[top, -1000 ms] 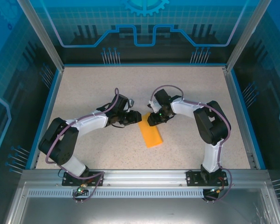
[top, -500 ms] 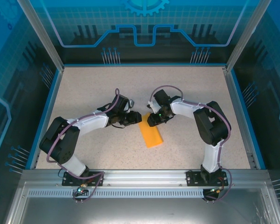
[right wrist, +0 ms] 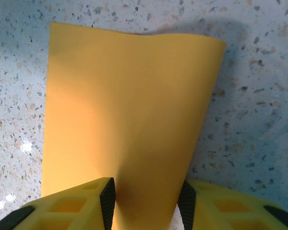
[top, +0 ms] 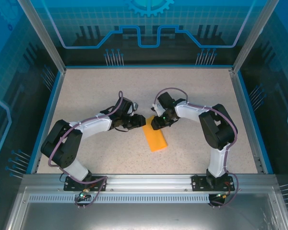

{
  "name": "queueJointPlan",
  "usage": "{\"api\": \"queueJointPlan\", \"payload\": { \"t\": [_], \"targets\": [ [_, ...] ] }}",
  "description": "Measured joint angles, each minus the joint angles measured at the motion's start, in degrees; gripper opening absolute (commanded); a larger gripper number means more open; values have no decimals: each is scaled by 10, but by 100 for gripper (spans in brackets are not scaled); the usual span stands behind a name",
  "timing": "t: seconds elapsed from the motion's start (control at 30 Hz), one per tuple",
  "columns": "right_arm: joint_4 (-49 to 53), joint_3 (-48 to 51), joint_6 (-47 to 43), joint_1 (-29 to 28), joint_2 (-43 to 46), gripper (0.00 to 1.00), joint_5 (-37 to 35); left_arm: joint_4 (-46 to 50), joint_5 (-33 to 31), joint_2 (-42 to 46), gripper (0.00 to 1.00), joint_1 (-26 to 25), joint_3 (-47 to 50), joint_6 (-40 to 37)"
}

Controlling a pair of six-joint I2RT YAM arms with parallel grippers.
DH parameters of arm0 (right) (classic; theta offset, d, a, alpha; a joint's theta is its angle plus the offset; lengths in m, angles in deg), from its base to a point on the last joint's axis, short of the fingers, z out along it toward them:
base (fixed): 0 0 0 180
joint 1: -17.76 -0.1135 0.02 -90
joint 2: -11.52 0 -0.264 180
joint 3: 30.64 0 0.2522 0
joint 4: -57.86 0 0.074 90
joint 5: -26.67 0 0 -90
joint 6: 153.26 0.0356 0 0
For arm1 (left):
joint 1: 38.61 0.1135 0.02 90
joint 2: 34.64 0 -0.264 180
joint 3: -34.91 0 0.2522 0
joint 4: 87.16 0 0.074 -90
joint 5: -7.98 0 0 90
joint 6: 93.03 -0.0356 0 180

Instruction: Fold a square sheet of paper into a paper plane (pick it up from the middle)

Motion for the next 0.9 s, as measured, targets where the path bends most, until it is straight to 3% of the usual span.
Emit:
{"api": "queueJointPlan", "payload": {
  "t": [0.4,0.9],
  "targets": [
    [-1,0,4,-3,0,43,-7,-33,9,-29,40,-12,3,16],
    [-1,0,4,-4,0,43,-8,-77,10,-68,27,-33,16,46]
  ]
}}
